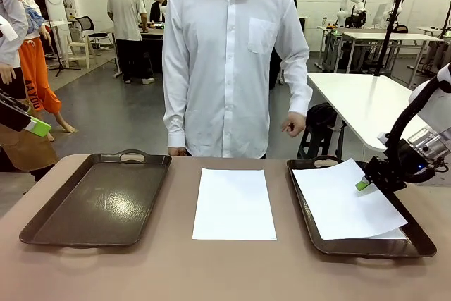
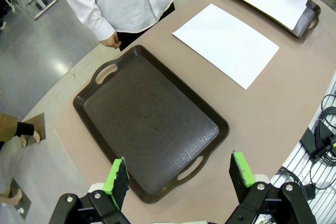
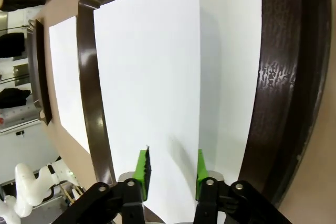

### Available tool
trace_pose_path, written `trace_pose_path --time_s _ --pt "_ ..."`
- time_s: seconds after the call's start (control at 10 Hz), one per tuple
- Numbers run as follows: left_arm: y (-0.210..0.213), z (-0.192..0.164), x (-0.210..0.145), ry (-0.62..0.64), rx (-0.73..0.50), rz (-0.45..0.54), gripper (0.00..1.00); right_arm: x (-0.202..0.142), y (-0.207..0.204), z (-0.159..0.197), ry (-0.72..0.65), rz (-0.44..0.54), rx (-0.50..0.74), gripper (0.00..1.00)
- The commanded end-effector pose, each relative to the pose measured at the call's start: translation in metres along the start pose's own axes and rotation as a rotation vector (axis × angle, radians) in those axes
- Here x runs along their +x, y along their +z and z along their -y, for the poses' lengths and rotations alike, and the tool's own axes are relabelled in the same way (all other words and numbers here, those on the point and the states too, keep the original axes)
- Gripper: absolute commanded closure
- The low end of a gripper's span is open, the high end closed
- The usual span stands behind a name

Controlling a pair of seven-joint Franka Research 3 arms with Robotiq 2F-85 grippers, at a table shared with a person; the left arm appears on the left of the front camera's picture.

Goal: Sort the A4 documents.
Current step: Place the A4 Paper in the designated Handle tray.

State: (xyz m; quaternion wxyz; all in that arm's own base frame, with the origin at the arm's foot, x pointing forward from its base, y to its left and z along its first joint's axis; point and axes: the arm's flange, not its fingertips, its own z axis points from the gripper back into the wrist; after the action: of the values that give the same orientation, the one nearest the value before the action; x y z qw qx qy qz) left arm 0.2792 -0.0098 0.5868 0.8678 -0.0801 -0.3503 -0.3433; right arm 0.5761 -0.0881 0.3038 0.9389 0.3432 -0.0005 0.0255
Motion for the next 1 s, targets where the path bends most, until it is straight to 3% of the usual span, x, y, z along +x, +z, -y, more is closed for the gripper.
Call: trace_pose_path --time_s 0.0,0.4,0.5,0.9 --pt "0.0 -0.001 0.0 0.001 0.0 -0.001 0.0 -0.005 0.004 -0.005 -0.022 -0.009 -0.05 0.39" --pt "0.0 -0.001 0.0 0.001 0.0 -0.001 0.0 -0.01 0.018 -0.006 -0.034 -0.006 -0.122 0.04" --pt "0.0 -0.001 0.0 0.001 0.0 -0.001 0.0 -0.011 0.019 -0.005 -0.036 0.0 -0.115 0.0" --pt "0.0 -0.001 0.0 0.001 0.0 -0.001 0.0 -0.006 0.021 -0.003 -0.012 -0.005 -0.096 0.0"
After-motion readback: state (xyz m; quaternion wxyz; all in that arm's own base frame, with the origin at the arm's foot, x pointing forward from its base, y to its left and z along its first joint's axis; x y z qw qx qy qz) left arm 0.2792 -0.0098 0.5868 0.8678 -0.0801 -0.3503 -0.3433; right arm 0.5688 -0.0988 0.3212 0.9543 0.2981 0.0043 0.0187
